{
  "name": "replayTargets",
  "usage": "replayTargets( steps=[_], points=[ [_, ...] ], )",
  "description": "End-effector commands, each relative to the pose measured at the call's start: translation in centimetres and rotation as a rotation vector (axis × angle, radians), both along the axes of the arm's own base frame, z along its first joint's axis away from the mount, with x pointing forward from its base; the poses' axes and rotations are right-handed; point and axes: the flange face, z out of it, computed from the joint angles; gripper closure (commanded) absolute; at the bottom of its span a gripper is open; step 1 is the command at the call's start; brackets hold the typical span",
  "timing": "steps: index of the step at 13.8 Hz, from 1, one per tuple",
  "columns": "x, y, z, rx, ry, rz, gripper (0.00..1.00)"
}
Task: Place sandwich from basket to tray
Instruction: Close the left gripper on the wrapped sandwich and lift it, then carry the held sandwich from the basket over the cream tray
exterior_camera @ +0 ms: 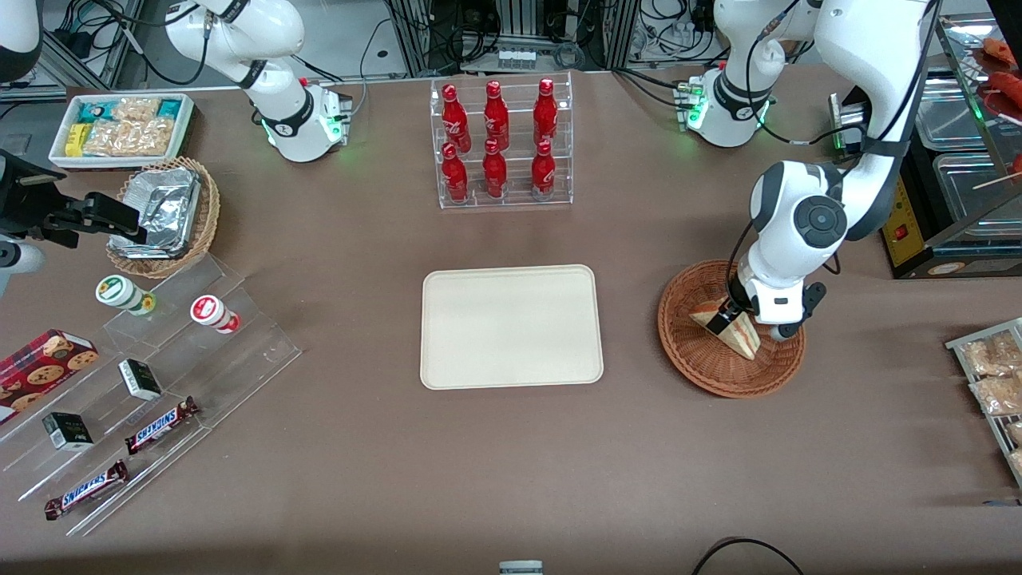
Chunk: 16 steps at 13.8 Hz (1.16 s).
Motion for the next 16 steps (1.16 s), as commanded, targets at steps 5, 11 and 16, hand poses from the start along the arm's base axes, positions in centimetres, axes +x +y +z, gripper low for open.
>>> replayTargets(
  steps=[5,11,16],
  points=[
    [0.1,-0.3,-0.5,0.006,-0.007,-0.009,1.0],
    [0.9,-7.9,11.9,0.123,0.038,-0.195,1.0],
    [0.5,-22.2,14.2,0.038,-0.011,-0.394,1.0]
  ],
)
